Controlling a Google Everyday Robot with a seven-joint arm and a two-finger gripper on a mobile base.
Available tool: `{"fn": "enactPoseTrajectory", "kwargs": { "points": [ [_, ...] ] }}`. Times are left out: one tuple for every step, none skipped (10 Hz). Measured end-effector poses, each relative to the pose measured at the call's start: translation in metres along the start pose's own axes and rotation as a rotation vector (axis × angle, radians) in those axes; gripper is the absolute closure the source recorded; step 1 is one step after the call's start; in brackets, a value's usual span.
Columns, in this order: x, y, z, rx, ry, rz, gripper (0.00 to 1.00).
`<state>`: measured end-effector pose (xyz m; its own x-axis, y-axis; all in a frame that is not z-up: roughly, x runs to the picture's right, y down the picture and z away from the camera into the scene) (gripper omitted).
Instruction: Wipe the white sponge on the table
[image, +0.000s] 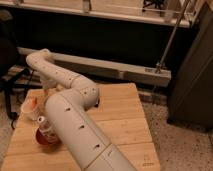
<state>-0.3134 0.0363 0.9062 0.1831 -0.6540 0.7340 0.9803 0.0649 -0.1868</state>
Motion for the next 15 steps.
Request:
{"fn": "enactPoseTrajectory", "kwargs": {
  "points": [
    [-0.001,0.0,0.0,-0.002,-0.003,0.016,0.2],
    [-0.001,0.0,0.0,-0.002,-0.003,0.016,0.2],
    [-0.001,0.0,0.0,-0.002,-0.003,0.015,0.2],
    [-0.001,0.001,0.0,-0.005,0.001,0.017,0.2],
    [0.006,0.004,-0.004,-0.021,0.039,0.047,0.2],
    [0.011,0.004,-0.007,-0.031,0.07,0.079,0.2],
    [0.013,0.001,-0.012,-0.033,0.11,0.126,0.2],
    [0.011,-0.007,-0.015,-0.03,0.139,0.163,0.2],
    [0.005,-0.014,-0.017,-0.02,0.15,0.19,0.2],
    [0.0,-0.018,-0.017,-0.01,0.15,0.207,0.2],
    [-0.007,-0.022,-0.016,0.003,0.144,0.229,0.2],
    [-0.011,-0.023,-0.012,0.018,0.13,0.249,0.2],
    [-0.013,-0.022,-0.009,0.037,0.114,0.265,0.2],
    [-0.014,-0.02,-0.006,0.061,0.094,0.281,0.2],
    [-0.013,-0.019,-0.004,0.101,0.071,0.29,0.2]
  ]
}}
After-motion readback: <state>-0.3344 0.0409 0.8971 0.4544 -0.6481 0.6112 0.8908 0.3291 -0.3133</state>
